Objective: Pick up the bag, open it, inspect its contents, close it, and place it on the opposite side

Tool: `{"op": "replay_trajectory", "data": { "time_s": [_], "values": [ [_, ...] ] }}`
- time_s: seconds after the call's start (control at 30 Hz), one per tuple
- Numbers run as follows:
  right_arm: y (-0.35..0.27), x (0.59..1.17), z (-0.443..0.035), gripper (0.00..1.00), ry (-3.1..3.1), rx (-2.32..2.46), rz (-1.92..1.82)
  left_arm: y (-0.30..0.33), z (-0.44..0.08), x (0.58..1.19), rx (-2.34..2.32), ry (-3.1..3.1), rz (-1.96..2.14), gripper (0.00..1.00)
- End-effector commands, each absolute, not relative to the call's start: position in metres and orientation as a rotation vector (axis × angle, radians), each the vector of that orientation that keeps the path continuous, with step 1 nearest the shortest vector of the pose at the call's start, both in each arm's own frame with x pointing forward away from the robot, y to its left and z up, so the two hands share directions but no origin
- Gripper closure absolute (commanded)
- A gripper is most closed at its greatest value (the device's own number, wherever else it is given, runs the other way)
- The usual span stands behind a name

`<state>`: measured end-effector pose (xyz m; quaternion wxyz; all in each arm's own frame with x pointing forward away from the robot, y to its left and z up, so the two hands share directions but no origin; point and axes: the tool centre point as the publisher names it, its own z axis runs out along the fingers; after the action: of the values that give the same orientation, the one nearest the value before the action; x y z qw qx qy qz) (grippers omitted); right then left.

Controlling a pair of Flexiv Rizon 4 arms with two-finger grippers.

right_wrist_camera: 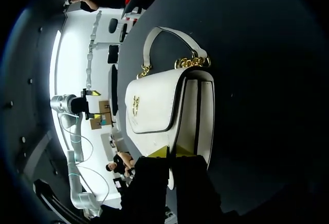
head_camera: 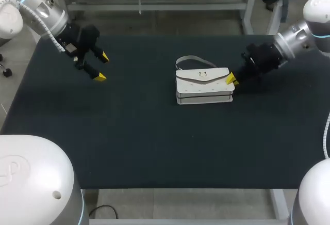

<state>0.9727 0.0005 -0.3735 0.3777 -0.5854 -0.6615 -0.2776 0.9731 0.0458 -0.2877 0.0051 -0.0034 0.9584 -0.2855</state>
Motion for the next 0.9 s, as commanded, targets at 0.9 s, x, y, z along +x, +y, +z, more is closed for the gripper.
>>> {"op": "replay_trajectory", "data": {
  "time_s": [0.9],
  "values": [
    [0.123,0.949,-0.374,1.0,-1.695,-1.487,-0.865,0.046,-0.288,0.973,-0.01,2.999,-0.896,0.0]
  ]
}}
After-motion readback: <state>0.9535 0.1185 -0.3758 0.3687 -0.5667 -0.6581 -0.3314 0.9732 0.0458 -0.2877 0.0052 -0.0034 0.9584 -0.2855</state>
